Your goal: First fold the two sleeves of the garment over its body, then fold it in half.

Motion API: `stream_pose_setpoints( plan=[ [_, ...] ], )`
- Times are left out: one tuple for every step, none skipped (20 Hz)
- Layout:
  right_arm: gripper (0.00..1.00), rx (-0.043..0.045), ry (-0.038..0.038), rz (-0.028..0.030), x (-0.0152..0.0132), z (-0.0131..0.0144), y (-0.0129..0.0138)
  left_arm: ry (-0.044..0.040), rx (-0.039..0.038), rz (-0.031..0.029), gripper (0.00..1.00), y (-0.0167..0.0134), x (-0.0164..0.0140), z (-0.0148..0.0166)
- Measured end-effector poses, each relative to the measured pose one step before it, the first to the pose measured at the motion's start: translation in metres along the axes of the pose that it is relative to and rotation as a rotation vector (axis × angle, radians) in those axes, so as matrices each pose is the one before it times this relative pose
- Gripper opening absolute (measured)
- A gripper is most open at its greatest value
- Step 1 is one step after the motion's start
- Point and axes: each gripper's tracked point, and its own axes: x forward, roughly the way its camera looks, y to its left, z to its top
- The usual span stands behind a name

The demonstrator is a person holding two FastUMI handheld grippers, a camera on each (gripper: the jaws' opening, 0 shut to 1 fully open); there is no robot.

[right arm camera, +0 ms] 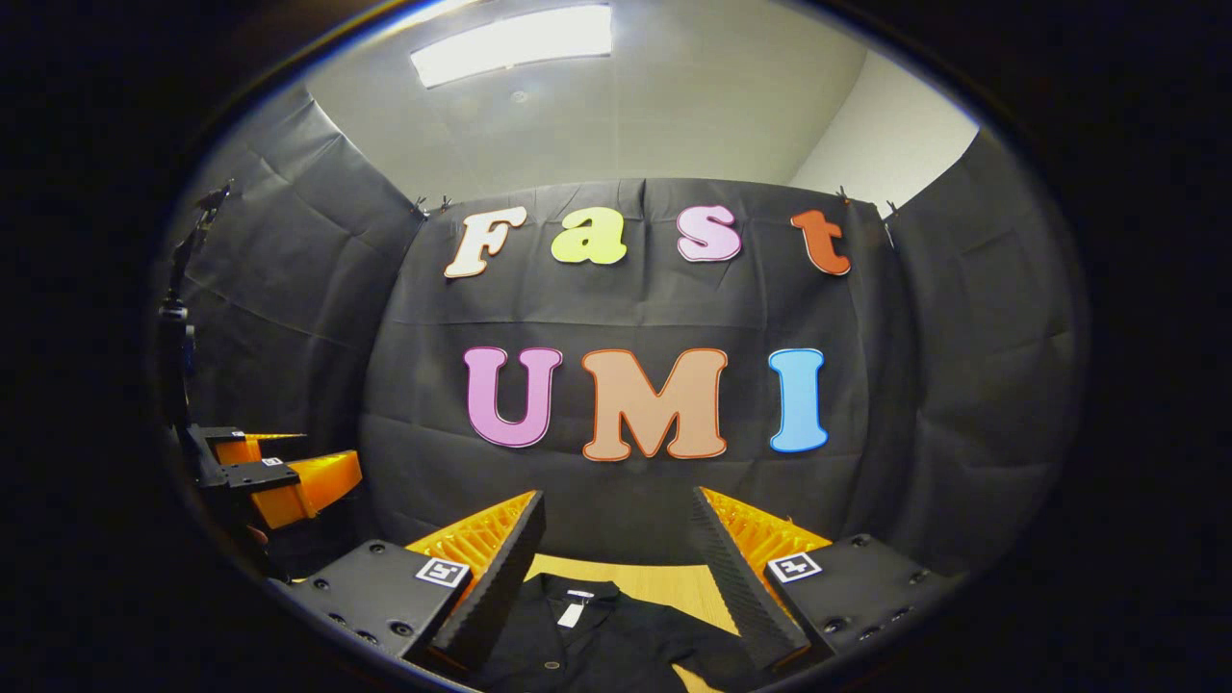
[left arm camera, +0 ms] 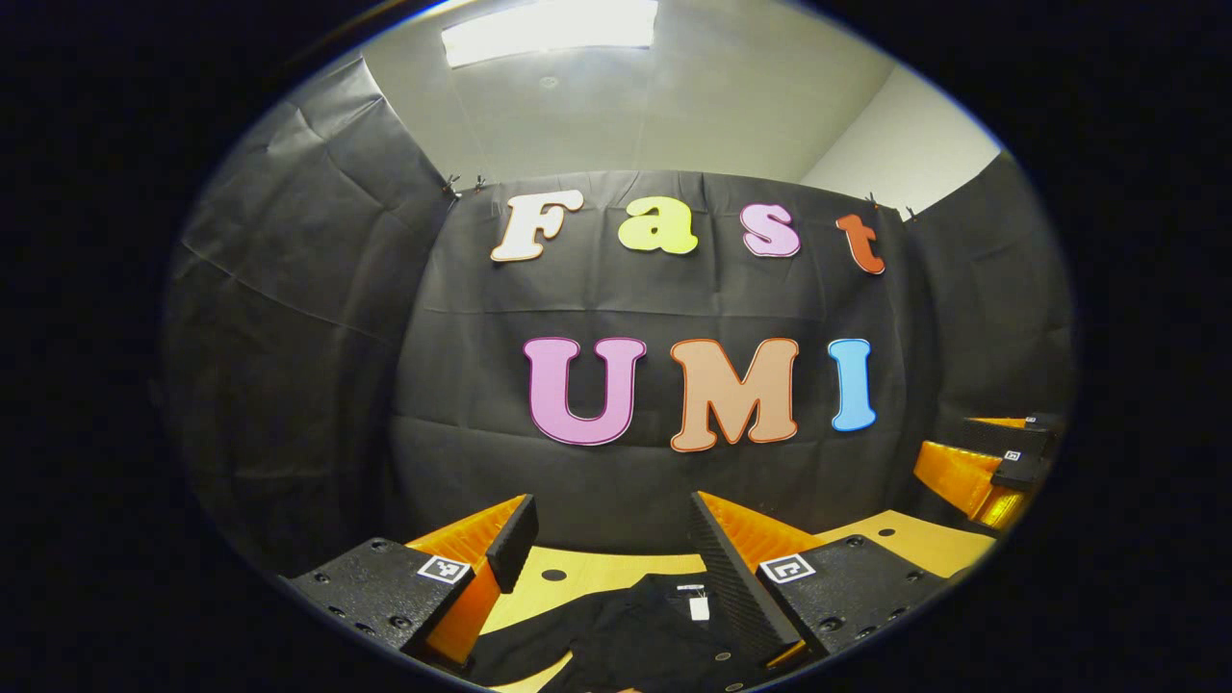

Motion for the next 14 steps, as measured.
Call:
stream_pose_setpoints(
  plan=[
    [0.96, -0.00013, -0.00159, 0.00178, -0.00014, 0.00100, 0.00099, -0.00309, 0.00289, -0.00386, 0.93, -0.00039, -0.00021, -0.00026],
    [0.96, -0.00078, -0.00086, 0.00175, 0.00011, -0.00095, 0.00157, -0.00448, 0.00282, -0.00547, 0.93, -0.00068, -0.00023, 0.00273],
    [0.96, -0.00107, -0.00058, 0.00247, 0.00032, 0.00032, 0.00123, -0.00540, 0.00060, -0.00071, 0.92, -0.00057, 0.00026, 0.00009],
    [0.96, -0.00396, -0.00039, 0.00417, 0.00088, -0.00034, 0.00127, -0.00532, -0.00078, -0.00015, 0.92, 0.00037, -0.00047, 0.00186],
    [0.96, -0.00358, 0.00117, 0.00143, -0.00040, -0.00003, 0.00096, -0.00080, 0.00120, 0.00101, 0.92, 0.00058, -0.00064, -0.00054],
    [0.96, -0.00047, 0.00005, 0.00649, -0.00054, -0.00043, 0.00052, 0.00106, 0.00294, 0.00219, 0.92, 0.00084, 0.00057, 0.00059],
    [0.96, 0.00036, -0.00009, 0.00395, 0.00009, 0.00061, 0.00279, -0.00216, -0.00026, 0.00051, 0.92, -0.00021, 0.00015, 0.00102],
    [0.96, 0.00119, -0.00049, 0.00019, -0.00100, -0.00081, 0.00012, -0.00137, -0.00258, -0.00145, 0.92, -0.00032, -0.00074, 0.00083],
    [0.94, 0.00114, 0.00055, 0.00094, 0.00033, 0.00062, 0.00091, 0.00054, -0.00278, -0.00142, 0.93, -0.00044, -0.00072, -0.00026],
    [0.94, -0.00085, 0.00376, 0.00098, 0.00084, -0.00045, 0.00148, 0.00205, -0.00353, 0.00086, 0.93, 0.00016, -0.00190, -0.00144],
    [0.94, -0.00298, 0.00679, 0.00343, 0.00025, -0.00115, 0.00148, 0.00215, -0.00351, 0.00041, 0.93, 0.00108, -0.00034, -0.00043],
    [0.94, -0.00297, 0.00789, 0.00357, -0.00136, -0.00345, 0.00077, 0.00279, -0.00132, 0.00341, 0.92, 0.00120, -0.00005, -0.00033],
    [0.96, -0.00190, 0.00357, 0.00325, 0.00098, -0.00050, 0.00129, 0.00197, -0.00118, 0.00244, 0.92, 0.00084, 0.00090, -0.00079],
    [0.94, -0.00239, 0.00097, 0.00236, -0.00104, 0.00049, 0.00095, 0.00031, -0.00084, 0.00243, 0.92, 0.00080, -0.00128, -0.00076]
  ],
)
